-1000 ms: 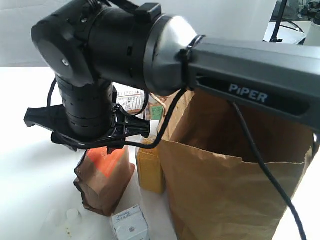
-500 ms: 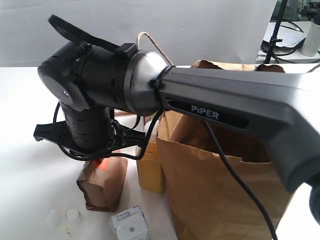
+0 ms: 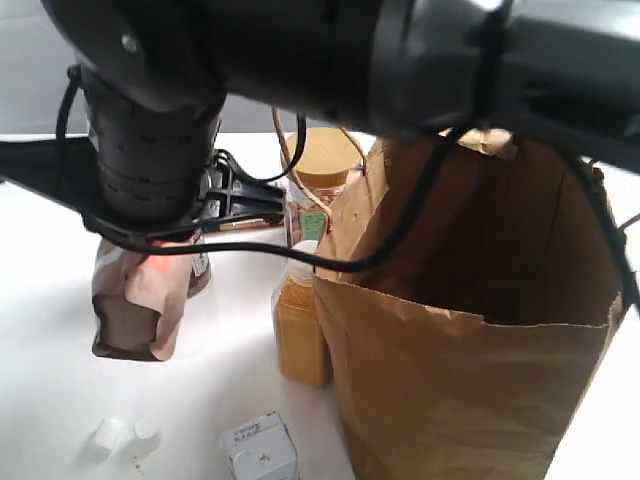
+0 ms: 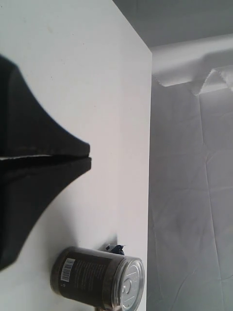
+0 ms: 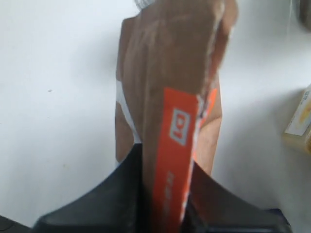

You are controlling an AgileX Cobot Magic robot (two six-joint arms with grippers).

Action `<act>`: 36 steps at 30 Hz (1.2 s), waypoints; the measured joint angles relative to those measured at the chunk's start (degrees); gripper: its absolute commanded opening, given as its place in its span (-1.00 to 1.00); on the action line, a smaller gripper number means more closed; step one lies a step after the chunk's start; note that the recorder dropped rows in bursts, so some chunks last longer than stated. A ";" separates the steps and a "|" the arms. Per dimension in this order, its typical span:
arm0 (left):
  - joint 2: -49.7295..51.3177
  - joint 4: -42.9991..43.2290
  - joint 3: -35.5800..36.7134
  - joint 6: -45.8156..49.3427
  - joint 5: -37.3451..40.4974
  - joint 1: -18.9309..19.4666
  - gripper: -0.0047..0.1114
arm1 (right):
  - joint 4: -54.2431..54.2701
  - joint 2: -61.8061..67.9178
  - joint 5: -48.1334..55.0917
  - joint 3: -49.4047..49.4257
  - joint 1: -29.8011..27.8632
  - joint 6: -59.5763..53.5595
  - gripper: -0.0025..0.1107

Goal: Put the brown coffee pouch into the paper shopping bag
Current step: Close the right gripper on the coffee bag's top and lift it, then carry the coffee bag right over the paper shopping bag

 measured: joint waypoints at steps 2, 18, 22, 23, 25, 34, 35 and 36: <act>0.00 0.00 0.00 0.00 0.00 0.00 -0.92 | -0.22 -2.53 -0.08 0.00 0.62 -1.11 -0.96; 0.00 0.00 0.00 0.00 0.00 0.00 -0.92 | -3.39 -23.06 -3.30 0.00 6.87 -13.09 -0.96; 0.00 0.00 0.00 0.00 0.00 0.00 -0.92 | -8.12 -27.62 -0.84 0.00 8.90 -13.48 -0.96; 0.00 0.00 0.00 0.00 0.00 0.00 -0.92 | -9.31 -28.79 0.04 0.00 9.34 -13.48 -0.96; 0.00 0.00 0.00 0.00 0.00 0.00 -0.92 | -11.22 -30.98 1.74 0.00 9.86 -13.48 -0.96; 0.00 0.00 0.00 0.00 0.00 0.00 -0.92 | -17.95 -37.74 9.19 0.00 9.99 -13.71 -0.96; 0.00 0.00 0.00 0.00 0.00 0.00 -0.92 | -18.27 -38.41 9.38 0.00 9.99 -13.71 -0.96; 0.00 0.00 0.00 0.00 0.00 0.00 -0.92 | -18.70 -39.08 9.38 0.24 9.99 -13.71 -0.96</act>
